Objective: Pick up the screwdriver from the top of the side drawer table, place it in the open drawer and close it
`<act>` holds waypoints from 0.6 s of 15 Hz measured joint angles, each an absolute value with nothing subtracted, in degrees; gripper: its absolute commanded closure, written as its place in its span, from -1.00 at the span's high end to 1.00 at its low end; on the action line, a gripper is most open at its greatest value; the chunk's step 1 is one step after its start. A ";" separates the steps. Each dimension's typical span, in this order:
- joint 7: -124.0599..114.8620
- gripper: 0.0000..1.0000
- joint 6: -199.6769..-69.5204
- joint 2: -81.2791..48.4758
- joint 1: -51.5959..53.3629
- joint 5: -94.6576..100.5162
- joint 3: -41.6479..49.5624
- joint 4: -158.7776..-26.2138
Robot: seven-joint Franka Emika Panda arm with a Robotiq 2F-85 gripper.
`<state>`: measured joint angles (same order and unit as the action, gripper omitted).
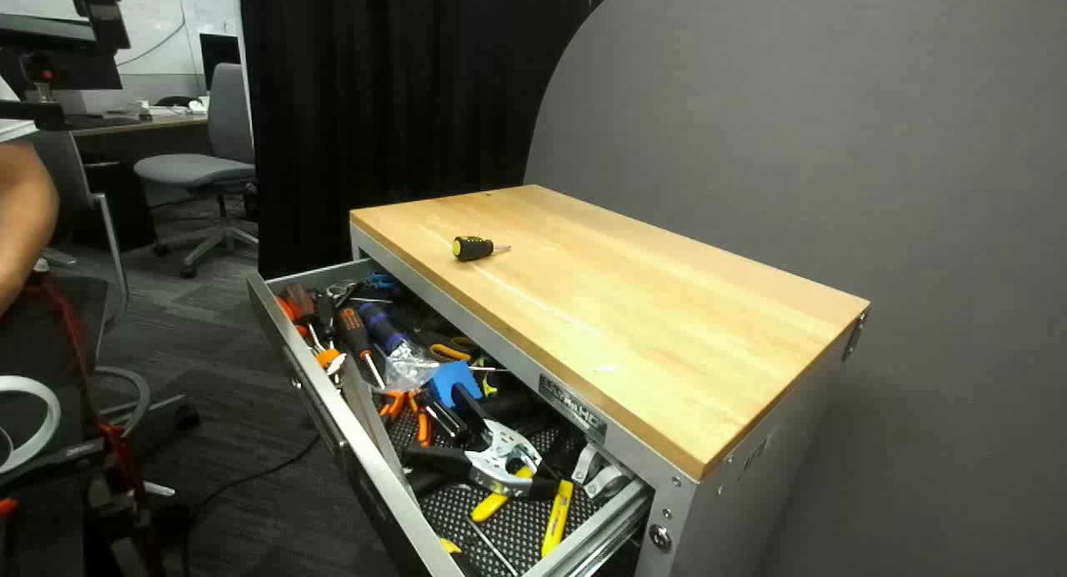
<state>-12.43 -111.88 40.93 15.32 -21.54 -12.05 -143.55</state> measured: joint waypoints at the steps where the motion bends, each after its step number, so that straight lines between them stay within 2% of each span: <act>1: -12.42 1.00 -111.90 40.95 15.32 -21.54 -12.04 -143.26; 7: -13.59 1.00 -112.05 41.37 14.72 -21.56 -12.06 -143.10; 9: -16.02 1.00 -115.59 40.48 13.34 -21.82 -12.43 -143.44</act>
<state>-16.02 -115.59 40.48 13.34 -21.82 -12.43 -143.44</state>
